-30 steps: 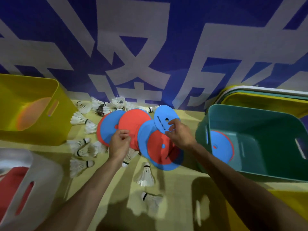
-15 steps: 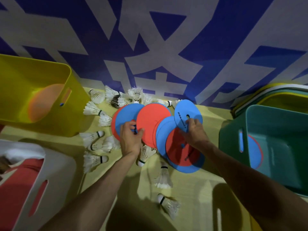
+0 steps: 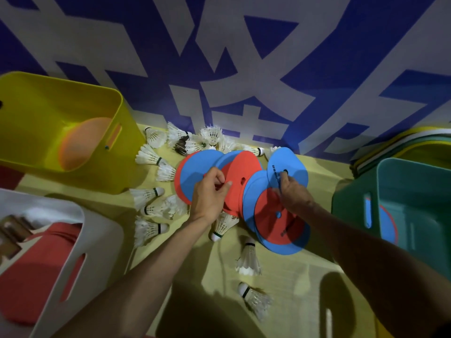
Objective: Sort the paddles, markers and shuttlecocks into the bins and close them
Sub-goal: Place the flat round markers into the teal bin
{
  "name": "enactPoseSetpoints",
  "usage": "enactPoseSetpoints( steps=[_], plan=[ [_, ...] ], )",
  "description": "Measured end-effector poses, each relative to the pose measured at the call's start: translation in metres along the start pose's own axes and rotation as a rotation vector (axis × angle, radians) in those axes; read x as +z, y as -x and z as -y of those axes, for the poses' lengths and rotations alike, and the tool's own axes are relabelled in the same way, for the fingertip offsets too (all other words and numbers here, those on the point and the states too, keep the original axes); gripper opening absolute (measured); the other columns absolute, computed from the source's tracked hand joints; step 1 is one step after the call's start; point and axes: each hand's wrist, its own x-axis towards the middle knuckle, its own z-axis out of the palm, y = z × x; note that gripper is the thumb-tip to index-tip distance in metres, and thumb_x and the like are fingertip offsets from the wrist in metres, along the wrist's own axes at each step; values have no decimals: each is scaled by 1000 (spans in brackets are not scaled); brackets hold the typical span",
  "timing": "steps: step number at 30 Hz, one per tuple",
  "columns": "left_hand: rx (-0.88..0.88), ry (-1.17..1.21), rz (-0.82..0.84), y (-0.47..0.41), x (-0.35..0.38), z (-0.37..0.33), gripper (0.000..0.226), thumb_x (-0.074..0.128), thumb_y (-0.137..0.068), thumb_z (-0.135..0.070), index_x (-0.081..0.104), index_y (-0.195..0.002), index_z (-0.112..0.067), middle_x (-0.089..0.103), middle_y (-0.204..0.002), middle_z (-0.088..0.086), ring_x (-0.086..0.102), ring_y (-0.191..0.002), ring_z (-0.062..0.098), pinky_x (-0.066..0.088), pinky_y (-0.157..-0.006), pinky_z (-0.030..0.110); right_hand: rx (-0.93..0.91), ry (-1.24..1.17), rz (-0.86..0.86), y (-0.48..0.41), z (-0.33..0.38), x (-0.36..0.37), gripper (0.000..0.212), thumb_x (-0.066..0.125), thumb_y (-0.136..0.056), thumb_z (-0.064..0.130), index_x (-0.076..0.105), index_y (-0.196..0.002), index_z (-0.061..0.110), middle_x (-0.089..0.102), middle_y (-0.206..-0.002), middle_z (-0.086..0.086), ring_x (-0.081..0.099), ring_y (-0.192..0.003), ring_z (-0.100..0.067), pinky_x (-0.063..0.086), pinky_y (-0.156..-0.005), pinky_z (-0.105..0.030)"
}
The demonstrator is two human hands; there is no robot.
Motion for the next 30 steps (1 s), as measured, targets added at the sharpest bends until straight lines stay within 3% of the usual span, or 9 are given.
enactPoseSetpoints(
  steps=[3,6,10,12,14,18,24,27,30],
  plan=[
    [-21,-7,-32,4,-6,0,21,69,-86,-17,48,-81,-15,57,-73,-11,61,-76,10,47,-68,21,-66,212,-67,5,7,-3,46,27,-101,12,21,-147,5,50,-130,-20,60,-106,-39,47,-85,-45],
    [-60,32,-80,8,-16,-2,21,71,-83,-11,50,-83,-15,57,-71,-13,61,-72,5,48,-70,20,-64,323,-99,9,11,-19,38,29,-99,9,33,-136,5,56,-122,-17,62,-105,-37,47,-81,-42],
    [-158,190,-118,16,-30,-15,29,71,-83,-9,58,-105,-23,67,-77,2,65,-74,20,56,-70,38,-60,256,-218,22,10,-49,24,40,-94,13,49,-117,8,64,-110,-17,63,-98,-38,47,-76,-39],
    [-154,215,-137,22,-33,-26,38,70,-84,-11,61,-120,-20,70,-84,6,68,-79,23,58,-74,45,-47,190,-265,31,6,-66,24,44,-92,13,53,-114,8,65,-106,-18,63,-96,-39,47,-75,-39],
    [-131,232,-167,30,-35,-42,37,68,-86,-12,62,-123,-15,71,-88,3,70,-82,23,58,-77,48,-53,88,-291,41,0,-82,25,46,-90,12,57,-113,7,66,-105,-21,63,-96,-40,48,-77,-41],
    [-107,273,-238,48,-35,-76,33,66,-87,-10,62,-120,-12,65,-85,-6,69,-85,23,57,-81,47,-173,-70,-363,69,-15,-111,31,50,-87,8,63,-115,10,68,-107,-20,63,-97,-41,48,-79,-43],
    [-89,342,-254,76,-17,-110,25,64,-87,-11,59,-107,-25,67,-92,-3,69,-84,25,57,-76,51,-360,-322,-662,119,-51,-147,29,53,-81,-3,68,-104,6,71,-88,-18,67,-82,-37,51,-71,-40],
    [-96,362,-246,89,0,-126,27,61,-85,-5,53,-101,-26,67,-89,-4,69,-83,26,57,-76,51,-308,-513,-698,138,-82,-158,34,51,-82,-2,71,-105,11,71,-79,-12,70,-69,-28,57,-68,-40],
    [-98,436,-233,102,21,-148,30,55,-86,2,46,-91,-27,69,-87,4,68,-70,17,60,-68,40,-183,-754,-682,149,-123,-161,35,49,-83,1,71,-106,15,72,-88,-8,70,-70,-20,60,-67,-44]
  ],
)
